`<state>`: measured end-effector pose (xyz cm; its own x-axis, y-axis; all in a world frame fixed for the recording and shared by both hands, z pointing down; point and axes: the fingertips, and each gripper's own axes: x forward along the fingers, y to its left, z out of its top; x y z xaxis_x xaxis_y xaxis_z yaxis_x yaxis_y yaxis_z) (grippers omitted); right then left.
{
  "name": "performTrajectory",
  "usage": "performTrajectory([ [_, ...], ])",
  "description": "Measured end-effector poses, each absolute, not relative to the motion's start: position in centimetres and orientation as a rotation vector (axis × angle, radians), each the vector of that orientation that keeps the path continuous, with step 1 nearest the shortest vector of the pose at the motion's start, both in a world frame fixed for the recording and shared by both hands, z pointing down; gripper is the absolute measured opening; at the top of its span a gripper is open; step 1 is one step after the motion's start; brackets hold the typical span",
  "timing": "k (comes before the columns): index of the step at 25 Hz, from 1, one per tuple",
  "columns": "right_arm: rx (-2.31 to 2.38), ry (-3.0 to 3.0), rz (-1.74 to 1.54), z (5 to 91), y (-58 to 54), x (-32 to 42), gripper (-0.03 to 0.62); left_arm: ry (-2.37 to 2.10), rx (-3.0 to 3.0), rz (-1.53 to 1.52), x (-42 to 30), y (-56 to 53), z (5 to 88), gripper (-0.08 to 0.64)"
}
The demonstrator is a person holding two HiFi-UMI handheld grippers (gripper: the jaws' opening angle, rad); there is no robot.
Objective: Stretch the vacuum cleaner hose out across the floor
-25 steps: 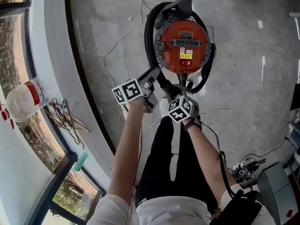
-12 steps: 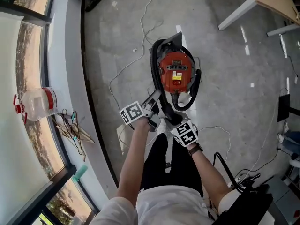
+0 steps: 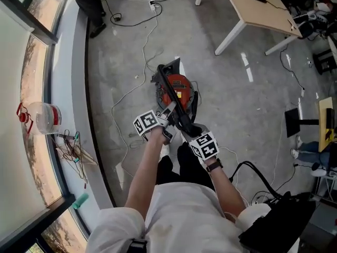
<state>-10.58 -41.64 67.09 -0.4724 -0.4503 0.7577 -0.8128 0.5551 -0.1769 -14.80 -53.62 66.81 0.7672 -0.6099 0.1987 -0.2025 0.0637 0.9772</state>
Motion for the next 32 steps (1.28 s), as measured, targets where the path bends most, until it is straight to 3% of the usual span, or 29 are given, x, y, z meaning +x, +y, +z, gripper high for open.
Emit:
performTrajectory([
  [4,1.081,-2.104,0.761,66.1,-39.5,-10.3,0.14,-0.649,1.473,-0.377,-13.5,-51.8,66.8,0.152],
  [7,1.053,-2.107,0.718,65.7,-38.6,-10.3,0.14,-0.589,1.455,-0.419,-11.7,-51.3,67.1,0.364],
  [8,1.049,-2.107,0.711,65.5,-38.5,-10.2,0.14,-0.576,1.452,-0.444,-11.2,-51.4,66.9,0.348],
  [9,1.057,-2.109,0.718,65.4,-38.5,-10.0,0.14,-0.57,1.448,-0.463,-10.7,-51.6,66.5,0.277],
  [11,1.093,-2.124,0.753,64.8,-38.6,-9.0,0.14,-0.57,1.46,-0.451,-9.3,-51.9,65.6,0.262],
  [21,1.361,-2.292,0.622,54.9,-44.8,1.6,0.14,-0.497,1.732,-0.38,3.0,-57.6,52.5,0.258],
  [32,1.424,-2.371,0.49,49.8,-44.0,11.7,0.141,-0.475,1.771,-0.46,13.0,-56.2,46.0,0.249],
])
